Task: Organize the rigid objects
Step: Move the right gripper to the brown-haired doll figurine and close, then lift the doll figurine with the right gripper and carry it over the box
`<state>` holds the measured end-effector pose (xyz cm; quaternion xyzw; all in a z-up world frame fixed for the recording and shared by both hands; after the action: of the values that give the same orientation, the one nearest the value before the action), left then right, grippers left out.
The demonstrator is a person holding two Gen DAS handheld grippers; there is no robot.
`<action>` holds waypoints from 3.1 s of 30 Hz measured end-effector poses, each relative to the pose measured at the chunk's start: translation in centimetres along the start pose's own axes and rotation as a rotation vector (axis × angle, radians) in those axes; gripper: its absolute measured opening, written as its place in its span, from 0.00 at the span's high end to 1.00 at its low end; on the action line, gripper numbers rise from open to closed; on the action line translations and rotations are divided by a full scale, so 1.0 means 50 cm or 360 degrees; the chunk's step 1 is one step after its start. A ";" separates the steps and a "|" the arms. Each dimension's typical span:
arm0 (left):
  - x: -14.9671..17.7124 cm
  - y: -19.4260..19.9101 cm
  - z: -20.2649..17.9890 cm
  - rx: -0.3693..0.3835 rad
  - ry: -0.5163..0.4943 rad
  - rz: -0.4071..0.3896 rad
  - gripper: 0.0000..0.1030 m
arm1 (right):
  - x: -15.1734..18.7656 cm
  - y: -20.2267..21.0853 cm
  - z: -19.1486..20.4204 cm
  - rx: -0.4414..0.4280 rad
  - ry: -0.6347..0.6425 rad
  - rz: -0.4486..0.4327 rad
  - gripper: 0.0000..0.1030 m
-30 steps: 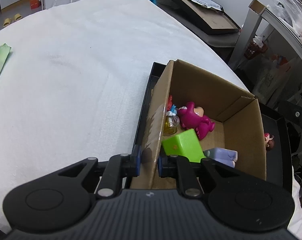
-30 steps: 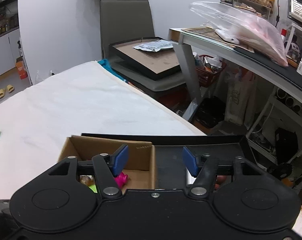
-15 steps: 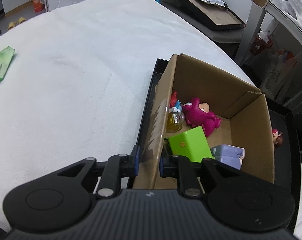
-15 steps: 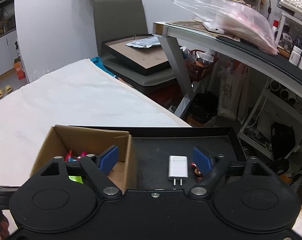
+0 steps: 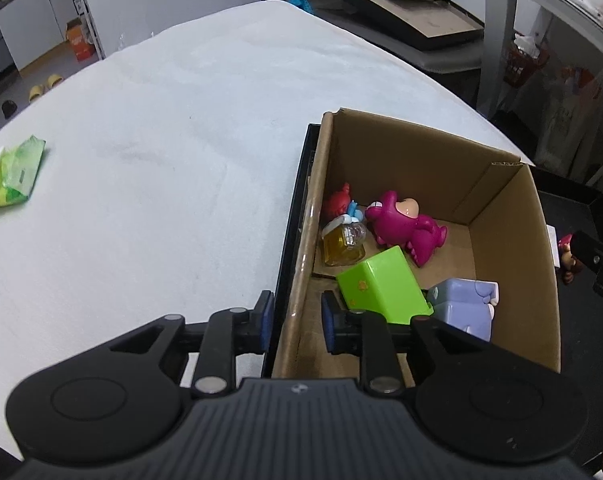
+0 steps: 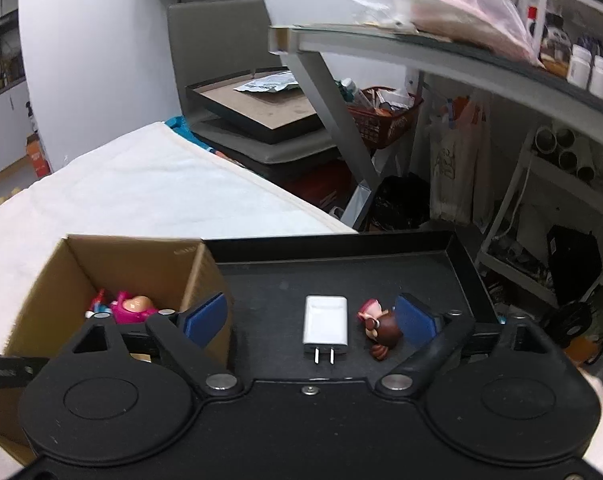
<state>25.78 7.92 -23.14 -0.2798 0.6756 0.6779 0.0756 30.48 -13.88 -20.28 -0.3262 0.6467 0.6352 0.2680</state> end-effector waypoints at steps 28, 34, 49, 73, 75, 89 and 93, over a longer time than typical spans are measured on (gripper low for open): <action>-0.067 -0.013 -0.073 -0.0187 -0.0102 0.0071 0.56 | 0.023 -0.120 -0.104 -0.0002 -0.0221 0.0009 0.14; -0.073 -0.015 -0.091 -0.0245 -0.0119 0.0063 0.50 | 0.032 -0.146 -0.112 -0.0021 -0.0238 0.0102 0.29; -0.074 -0.005 -0.099 -0.0258 -0.0144 0.0039 0.49 | 0.045 -0.149 -0.144 -0.0011 -0.0325 0.0146 0.65; -0.049 0.013 -0.025 -0.0020 -0.0015 0.0001 0.49 | -0.014 -0.011 -0.096 -0.0084 -0.0241 0.0069 0.65; -0.045 0.010 -0.015 0.0006 0.0013 -0.0009 0.49 | -0.019 0.004 -0.087 -0.0082 -0.0227 0.0056 0.65; -0.021 0.008 0.027 0.0217 0.0116 -0.0036 0.49 | -0.046 0.082 0.000 -0.0060 -0.0031 -0.0001 0.65; -0.019 0.012 0.032 0.0231 0.0101 -0.0054 0.49 | -0.055 0.093 0.026 -0.0060 0.0010 0.0006 0.65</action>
<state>25.82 9.64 -22.26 -0.3063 0.7202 0.6166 0.0858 28.63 -12.44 -15.25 -0.3320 0.6361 0.6468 0.2586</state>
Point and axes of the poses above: each gripper's, at about its wrist camera, not at the fingertips, and y roughly against the way its jaws point, z to its left, x to its underside, the point moved 3 cm from there along -y, roughly the way its jaws point, and after that the axes turned 4 degrees about x, right-handed, at the moved point
